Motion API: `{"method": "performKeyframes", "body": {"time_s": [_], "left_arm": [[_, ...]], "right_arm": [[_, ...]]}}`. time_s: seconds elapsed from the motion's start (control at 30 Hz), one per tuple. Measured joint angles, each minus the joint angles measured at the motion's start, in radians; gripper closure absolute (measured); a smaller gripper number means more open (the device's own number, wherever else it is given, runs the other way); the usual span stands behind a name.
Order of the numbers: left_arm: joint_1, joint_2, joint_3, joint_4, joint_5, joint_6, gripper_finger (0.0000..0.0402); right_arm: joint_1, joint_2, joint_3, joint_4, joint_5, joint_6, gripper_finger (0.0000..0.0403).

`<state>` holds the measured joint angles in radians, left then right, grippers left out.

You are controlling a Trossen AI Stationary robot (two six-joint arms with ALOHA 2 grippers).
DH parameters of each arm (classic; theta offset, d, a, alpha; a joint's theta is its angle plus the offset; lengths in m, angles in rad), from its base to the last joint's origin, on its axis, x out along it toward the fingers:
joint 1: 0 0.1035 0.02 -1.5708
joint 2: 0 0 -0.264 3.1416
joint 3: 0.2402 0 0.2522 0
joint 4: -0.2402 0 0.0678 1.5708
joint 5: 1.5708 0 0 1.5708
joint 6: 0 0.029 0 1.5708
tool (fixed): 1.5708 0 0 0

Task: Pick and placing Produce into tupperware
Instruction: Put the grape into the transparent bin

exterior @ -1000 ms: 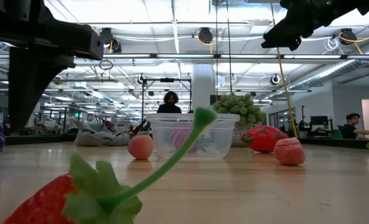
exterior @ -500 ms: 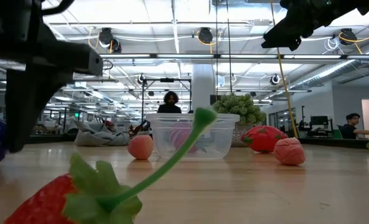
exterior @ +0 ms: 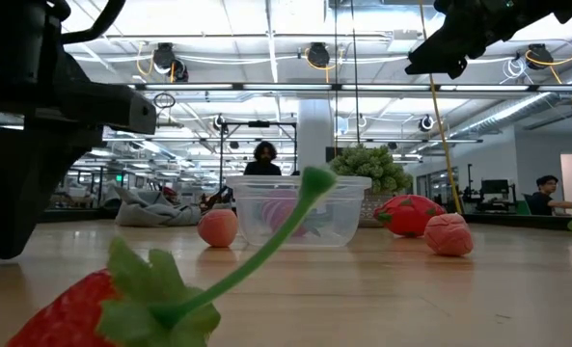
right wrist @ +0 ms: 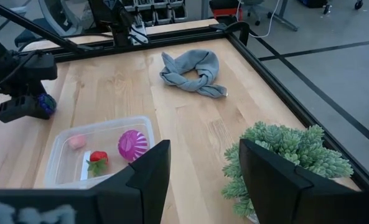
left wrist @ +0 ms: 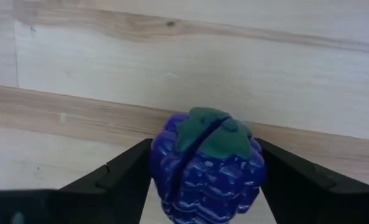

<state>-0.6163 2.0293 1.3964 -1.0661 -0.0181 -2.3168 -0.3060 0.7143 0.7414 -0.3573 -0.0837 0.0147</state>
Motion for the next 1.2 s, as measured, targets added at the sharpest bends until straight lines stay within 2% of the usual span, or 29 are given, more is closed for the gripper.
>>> {"method": "performKeyframes", "body": {"time_s": [0.27, 0.5, 0.8, 1.03, 1.2], "left_arm": [[0.0, -0.001, 0.0, 0.001, -0.006, 0.009, 0.0173], [0.0, -0.021, 0.0, -0.002, -0.01, 0.014, 0.0163], [0.016, -0.146, 0.0, -0.039, -0.047, 0.039, 0.0161], [0.098, -0.263, 0.001, -0.012, -0.217, 0.162, 0.016], [0.215, -0.303, 0.002, 0.14, -0.32, 0.403, 0.016]], "right_arm": [[0.0, 0.0, 0.0, 0.0, 0.0, 0.0, 0.022], [0.0, 0.0, 0.0, 0.0, 0.0, 0.0, 0.022], [0.0, 0.0, 0.0, 0.0, 0.0, 0.0, 0.022], [0.0, 0.0, 0.0, 0.0, 0.0, 0.0, 0.022], [0.0, 0.0, 0.0, 0.0, 0.0, -0.013, 0.022]]}}
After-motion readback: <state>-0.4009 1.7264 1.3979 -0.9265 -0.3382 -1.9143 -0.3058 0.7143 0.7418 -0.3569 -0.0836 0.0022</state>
